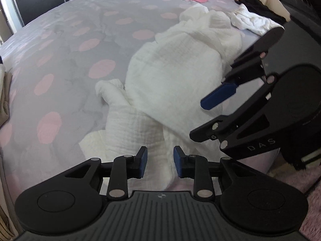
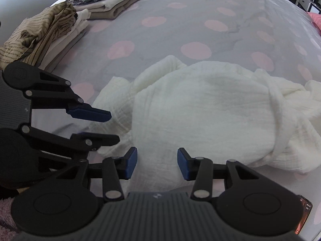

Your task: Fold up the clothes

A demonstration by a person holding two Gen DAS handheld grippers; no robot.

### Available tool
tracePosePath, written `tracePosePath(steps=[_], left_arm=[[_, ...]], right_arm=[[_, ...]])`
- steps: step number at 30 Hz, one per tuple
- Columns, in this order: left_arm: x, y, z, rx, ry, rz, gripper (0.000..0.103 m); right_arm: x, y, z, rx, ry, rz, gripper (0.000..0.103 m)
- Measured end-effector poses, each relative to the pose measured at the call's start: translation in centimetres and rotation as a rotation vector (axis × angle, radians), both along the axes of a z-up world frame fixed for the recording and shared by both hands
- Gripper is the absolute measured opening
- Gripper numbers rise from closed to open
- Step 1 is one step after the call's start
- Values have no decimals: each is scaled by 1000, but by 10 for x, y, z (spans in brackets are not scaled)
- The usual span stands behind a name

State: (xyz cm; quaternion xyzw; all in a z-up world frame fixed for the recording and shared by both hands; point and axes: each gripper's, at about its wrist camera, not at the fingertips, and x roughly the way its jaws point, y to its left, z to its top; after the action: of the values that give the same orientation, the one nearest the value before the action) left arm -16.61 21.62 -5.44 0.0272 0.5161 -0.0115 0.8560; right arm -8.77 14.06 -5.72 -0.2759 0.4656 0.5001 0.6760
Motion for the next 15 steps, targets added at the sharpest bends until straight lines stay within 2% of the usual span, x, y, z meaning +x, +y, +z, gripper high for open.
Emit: tracePosePath(steps=[1, 2, 5, 8, 9, 10, 11, 12, 15], left_arm=[[-3, -5, -5, 11, 10, -30, 43], [-4, -8, -10, 20, 19, -52, 45], [-4, -16, -23, 45, 35, -88, 45], [1, -17, -33, 71, 52, -62, 43], [3, -17, -36, 82, 51, -50, 40], [5, -17, -37, 97, 42, -38, 32], [6, -17, -38, 113, 30, -27, 29], [6, -18, -38, 127, 16, -17, 26], [4, -20, -39, 163, -50, 1, 24]], right_arm=[[-4, 2, -2, -6, -7, 8, 48], [-8, 3, -4, -12, -14, 16, 48], [-14, 7, -12, -25, -16, 22, 48], [-17, 11, -17, -44, -45, 19, 46], [-18, 11, -19, -51, -60, 17, 43], [-18, 12, -20, -57, -75, 11, 33], [-18, 11, -22, -59, -83, 4, 26], [-17, 10, -23, -60, -90, -3, 14], [-17, 3, -22, -37, -132, -36, 14]])
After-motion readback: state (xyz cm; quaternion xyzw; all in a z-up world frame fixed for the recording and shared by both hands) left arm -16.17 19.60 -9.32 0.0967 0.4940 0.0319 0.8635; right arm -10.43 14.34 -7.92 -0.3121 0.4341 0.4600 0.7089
